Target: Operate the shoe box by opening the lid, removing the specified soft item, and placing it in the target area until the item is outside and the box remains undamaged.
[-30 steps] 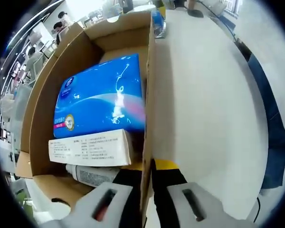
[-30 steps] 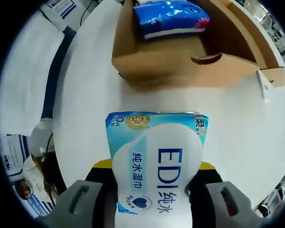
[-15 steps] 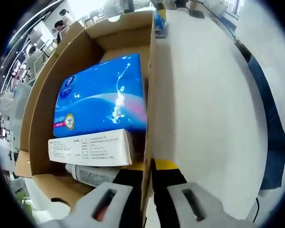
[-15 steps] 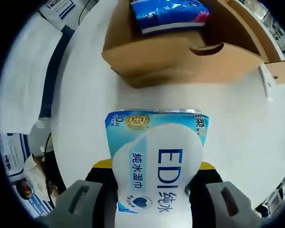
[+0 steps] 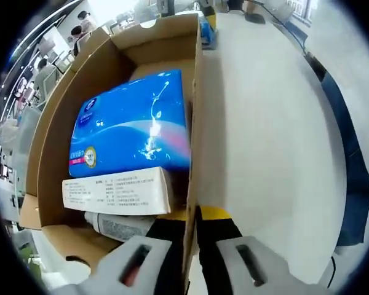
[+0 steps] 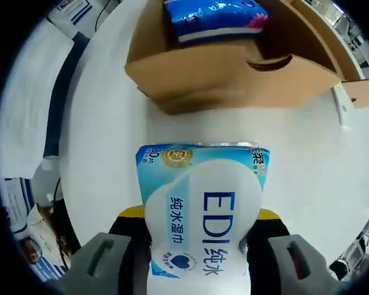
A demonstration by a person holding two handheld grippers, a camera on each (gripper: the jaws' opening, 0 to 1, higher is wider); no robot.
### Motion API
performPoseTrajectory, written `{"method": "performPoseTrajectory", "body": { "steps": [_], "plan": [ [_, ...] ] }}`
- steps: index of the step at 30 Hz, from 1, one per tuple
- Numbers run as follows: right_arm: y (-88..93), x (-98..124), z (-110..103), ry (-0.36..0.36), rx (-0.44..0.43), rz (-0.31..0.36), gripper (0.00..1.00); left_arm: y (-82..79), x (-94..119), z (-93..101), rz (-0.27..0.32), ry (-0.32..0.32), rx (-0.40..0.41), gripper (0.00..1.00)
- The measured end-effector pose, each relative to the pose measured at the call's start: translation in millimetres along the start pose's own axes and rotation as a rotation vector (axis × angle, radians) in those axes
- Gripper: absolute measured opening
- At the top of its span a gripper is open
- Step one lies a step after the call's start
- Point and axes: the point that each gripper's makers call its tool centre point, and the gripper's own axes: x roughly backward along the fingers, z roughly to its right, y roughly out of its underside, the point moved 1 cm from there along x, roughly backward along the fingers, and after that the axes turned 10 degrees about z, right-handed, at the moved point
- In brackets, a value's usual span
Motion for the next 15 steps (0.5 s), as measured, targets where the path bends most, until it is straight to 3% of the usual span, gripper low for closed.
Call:
{"method": "performPoseTrajectory", "body": {
  "steps": [15],
  "plan": [
    [-1.1, 1.1, 0.2, 0.029, 0.011, 0.030, 0.66, 2.5, -3.3, -0.8, -0.002, -0.008, 0.003, 0.03]
  ]
}}
